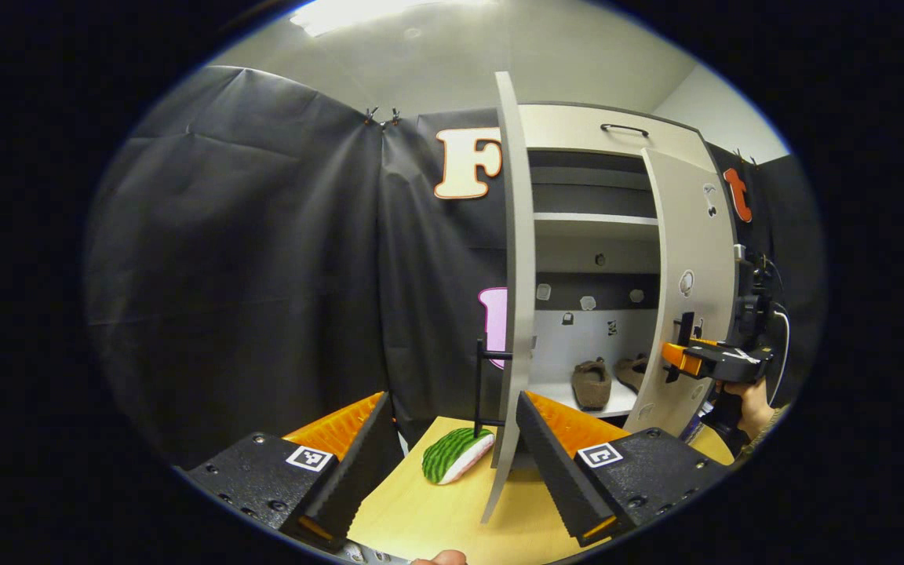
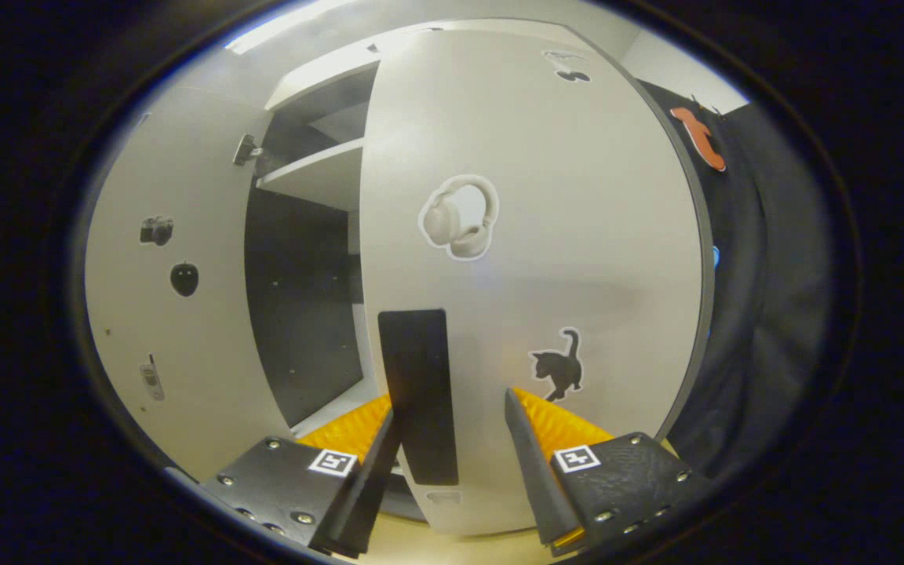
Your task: Grab one shoe with the right hand and put it into the shoe cabinet, grab the other shoe with the left hand and put it into the shoe cabinet; then close the right door with the right hand and the left door with the left hand.
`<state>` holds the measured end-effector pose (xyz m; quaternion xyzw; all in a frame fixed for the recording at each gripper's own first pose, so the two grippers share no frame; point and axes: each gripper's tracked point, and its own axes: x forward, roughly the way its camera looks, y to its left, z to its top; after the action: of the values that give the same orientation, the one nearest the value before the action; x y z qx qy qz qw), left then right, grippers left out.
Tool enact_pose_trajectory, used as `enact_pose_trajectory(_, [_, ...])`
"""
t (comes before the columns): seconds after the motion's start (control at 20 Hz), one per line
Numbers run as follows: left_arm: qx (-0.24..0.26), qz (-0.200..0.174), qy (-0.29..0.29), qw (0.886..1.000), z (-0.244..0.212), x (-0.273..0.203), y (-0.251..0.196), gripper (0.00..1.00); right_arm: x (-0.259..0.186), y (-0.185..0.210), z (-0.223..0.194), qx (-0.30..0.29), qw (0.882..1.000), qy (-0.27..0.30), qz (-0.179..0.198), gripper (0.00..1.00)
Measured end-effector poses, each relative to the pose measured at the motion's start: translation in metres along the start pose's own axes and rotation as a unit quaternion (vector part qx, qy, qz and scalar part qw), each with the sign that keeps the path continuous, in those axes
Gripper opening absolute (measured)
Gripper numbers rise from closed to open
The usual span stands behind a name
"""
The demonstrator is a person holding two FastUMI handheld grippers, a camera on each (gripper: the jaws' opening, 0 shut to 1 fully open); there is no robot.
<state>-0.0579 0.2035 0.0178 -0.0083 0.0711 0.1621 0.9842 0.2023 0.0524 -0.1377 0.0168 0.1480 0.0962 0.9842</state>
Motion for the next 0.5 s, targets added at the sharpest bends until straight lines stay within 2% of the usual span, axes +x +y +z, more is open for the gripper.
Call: enact_pose_trajectory(0.5, [-0.002,-0.034,0.015,0.999,-0.019,0.035,0.017,0.98,0.009,0.001,-0.006,-0.015,0.999,0.002,-0.036,0.76])
